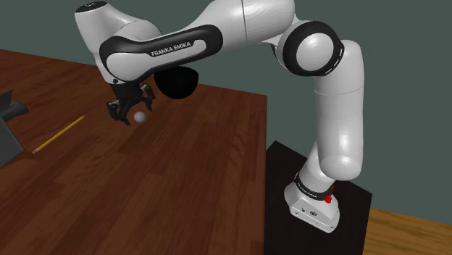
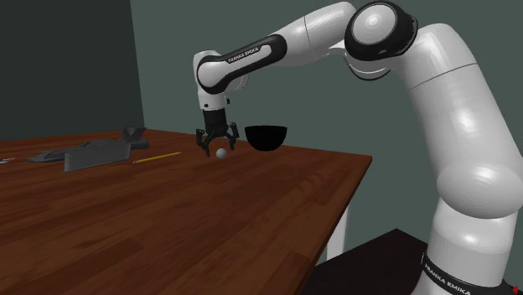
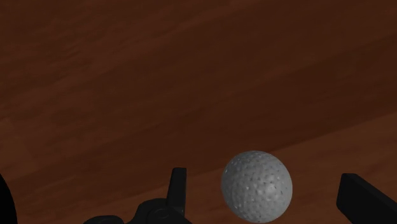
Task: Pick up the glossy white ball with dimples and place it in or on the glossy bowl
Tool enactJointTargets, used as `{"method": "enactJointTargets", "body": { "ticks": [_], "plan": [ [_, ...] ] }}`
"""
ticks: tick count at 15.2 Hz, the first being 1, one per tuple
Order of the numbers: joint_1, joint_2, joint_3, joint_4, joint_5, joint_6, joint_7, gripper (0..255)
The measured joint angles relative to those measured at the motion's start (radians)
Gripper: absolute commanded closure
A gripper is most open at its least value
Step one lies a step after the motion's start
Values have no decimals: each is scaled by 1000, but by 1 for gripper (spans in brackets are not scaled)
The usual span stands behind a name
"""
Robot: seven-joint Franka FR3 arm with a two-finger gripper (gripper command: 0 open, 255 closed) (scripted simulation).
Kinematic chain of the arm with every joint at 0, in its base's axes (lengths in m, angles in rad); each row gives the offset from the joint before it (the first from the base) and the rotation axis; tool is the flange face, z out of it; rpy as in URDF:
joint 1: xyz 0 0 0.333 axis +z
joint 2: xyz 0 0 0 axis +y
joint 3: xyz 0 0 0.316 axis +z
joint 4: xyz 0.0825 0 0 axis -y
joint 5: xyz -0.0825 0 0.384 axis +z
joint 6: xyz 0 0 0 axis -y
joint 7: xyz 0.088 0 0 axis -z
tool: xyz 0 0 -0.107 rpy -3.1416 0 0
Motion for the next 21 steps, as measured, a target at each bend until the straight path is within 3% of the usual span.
{"method": "enactJointTargets", "body": {
  "ticks": [1, 11, 21],
  "plan": [
    [0, 0, 0, 0, 0, 0, 0, 255],
    [0, 0, 0, 0, 0, 0, 0, 255],
    [11, -7, 4, 111, 8, -114, -21, 255]
  ]
}}
